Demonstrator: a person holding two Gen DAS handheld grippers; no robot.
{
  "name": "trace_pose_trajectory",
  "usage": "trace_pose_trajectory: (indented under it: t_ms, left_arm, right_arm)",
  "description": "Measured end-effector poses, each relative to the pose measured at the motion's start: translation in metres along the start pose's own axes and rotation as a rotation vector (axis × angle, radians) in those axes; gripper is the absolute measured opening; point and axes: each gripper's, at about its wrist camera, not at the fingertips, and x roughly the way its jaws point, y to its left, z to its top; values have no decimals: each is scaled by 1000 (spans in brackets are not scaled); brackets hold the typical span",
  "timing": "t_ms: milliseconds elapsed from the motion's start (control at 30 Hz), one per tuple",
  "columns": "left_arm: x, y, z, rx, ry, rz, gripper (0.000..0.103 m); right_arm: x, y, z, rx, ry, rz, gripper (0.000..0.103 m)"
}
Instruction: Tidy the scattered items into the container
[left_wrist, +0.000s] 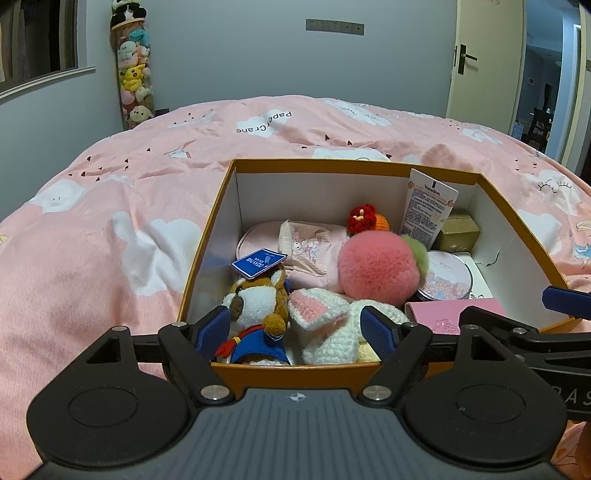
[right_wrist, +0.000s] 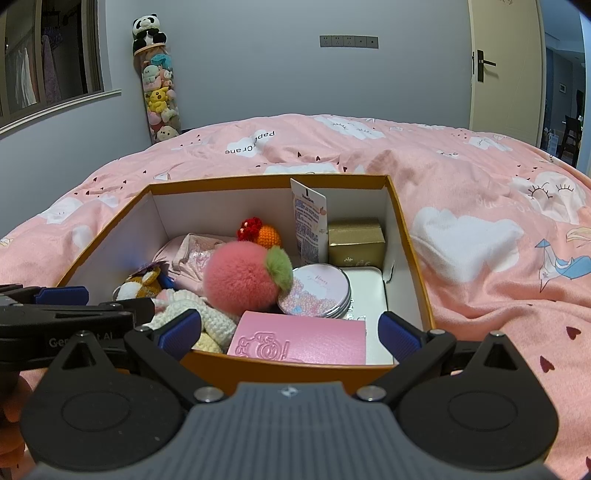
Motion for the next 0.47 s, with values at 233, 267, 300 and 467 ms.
trace_pose_trajectory:
  t_ms: [233, 267, 300, 467]
  left_arm:
    - [1, 1, 0, -2, 3, 2, 95]
    - [1, 1, 0, -2, 3, 2, 96]
    - [1, 1, -1, -1, 2, 3, 96]
    - [0, 1, -1, 0, 4, 8, 96]
  right_arm:
    - [2, 0, -3, 0, 3, -2, 102]
    - [2, 0, -2, 0, 3, -2, 102]
    - [2, 0, -3, 0, 3, -2, 102]
    - [2, 0, -2, -1, 3, -2, 102]
